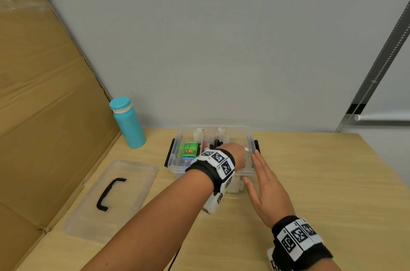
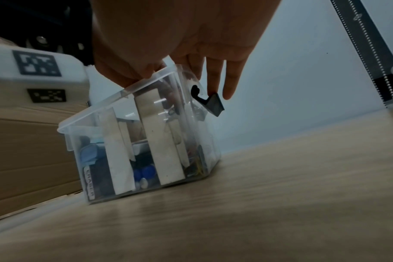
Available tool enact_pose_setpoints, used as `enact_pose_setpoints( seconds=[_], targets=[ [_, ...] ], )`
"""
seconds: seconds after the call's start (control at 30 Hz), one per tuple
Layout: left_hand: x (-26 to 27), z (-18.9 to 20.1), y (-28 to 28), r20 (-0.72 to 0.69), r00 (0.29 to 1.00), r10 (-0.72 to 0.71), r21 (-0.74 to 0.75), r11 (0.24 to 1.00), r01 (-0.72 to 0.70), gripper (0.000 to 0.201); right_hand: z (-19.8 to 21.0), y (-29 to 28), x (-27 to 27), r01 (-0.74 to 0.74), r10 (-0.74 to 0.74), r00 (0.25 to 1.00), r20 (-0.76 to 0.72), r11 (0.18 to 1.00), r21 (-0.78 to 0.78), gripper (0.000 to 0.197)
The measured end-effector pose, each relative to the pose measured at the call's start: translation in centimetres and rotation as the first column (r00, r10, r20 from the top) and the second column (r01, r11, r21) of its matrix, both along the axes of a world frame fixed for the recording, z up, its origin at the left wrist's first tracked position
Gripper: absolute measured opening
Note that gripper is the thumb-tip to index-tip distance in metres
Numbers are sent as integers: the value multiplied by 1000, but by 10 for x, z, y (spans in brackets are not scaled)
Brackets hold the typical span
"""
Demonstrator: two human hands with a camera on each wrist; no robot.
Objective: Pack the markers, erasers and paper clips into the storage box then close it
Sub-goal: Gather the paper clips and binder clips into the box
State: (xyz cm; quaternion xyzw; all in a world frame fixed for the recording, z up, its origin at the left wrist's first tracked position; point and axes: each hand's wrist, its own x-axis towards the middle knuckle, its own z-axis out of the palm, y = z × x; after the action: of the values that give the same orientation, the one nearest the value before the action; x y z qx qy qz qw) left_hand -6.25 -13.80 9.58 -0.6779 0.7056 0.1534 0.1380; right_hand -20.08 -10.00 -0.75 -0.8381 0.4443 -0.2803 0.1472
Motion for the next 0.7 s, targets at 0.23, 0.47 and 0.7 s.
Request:
enact_pose_setpoints(
  seconds=[0.23, 0.47, 0.7],
  targets=[
    [8, -6, 3, -14, 999, -37, -129, 991, 35, 25, -1, 0, 2, 7, -7, 1000, 4, 1000, -1, 68],
    [27, -5, 44, -591, 804, -68, -408, 885, -225, 33, 0, 0, -1, -7, 7, 1000, 10, 1000, 7, 65],
    [111, -35, 150, -701, 710, 69, -472, 700, -535, 35, 11, 10, 8, 74, -72, 996, -57, 997, 31, 72]
  ],
)
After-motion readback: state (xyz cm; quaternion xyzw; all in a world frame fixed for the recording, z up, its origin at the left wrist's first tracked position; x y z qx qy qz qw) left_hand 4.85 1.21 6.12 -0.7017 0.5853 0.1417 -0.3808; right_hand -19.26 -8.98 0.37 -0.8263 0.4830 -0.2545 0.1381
